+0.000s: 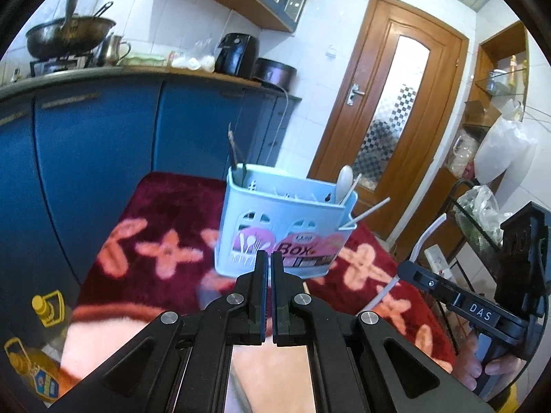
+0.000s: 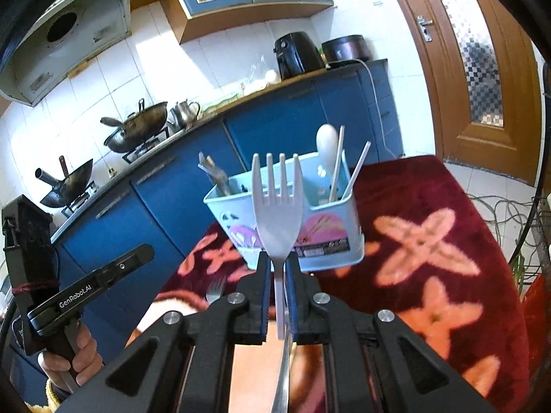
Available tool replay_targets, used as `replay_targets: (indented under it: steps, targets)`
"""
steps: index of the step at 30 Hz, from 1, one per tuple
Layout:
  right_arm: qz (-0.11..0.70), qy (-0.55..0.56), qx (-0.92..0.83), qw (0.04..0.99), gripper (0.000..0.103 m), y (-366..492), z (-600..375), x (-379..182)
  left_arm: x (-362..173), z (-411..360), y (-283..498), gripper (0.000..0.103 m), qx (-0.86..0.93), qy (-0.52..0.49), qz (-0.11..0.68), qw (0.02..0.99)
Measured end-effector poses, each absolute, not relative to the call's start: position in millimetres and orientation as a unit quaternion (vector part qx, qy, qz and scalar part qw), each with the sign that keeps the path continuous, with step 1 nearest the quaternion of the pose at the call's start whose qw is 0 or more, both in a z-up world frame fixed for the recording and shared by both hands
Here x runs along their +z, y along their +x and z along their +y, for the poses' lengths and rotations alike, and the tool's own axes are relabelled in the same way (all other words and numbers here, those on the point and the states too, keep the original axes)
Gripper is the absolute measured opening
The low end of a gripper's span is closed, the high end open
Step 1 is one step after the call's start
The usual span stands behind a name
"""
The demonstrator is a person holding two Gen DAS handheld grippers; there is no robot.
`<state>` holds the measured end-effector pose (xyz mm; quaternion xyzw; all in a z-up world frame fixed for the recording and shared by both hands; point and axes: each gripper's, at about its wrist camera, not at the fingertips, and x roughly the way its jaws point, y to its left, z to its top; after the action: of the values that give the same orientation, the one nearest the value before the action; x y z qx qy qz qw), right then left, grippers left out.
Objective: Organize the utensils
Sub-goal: 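Grasp the white plastic fork with the right tool while the left tool carries its fork, then carry the silver fork and white plastic fork with both tools over the blue box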
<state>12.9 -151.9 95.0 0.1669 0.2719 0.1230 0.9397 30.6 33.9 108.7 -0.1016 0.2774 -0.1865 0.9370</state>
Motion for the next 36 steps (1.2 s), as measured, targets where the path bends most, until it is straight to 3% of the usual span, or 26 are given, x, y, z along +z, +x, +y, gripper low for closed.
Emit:
replay_targets:
  steps: [11,14,18,36]
  targets:
    - [0.274,0.184,0.115,0.937,0.010,13.6,-164.4,91.5,91.2,32.7,43.8,0.001,-0.180,-0.101,0.334,0.920]
    - [0.274,0.184,0.115,0.937,0.010,12.4,-164.6,90.3,76.0,38.9,54.2,0.009,-0.174,-0.113,0.365,0.907]
    - [0.275,0.184,0.115,0.937,0.010,12.2,-164.4,89.2,47.8,46.7,68.8,0.032,-0.154,-0.119,0.402,0.895]
    - [0.285,0.183,0.114,0.934,0.010,19.7,-162.3,83.7,-14.2,52.0,112.4,0.032,-0.154,-0.125,0.470,0.860]
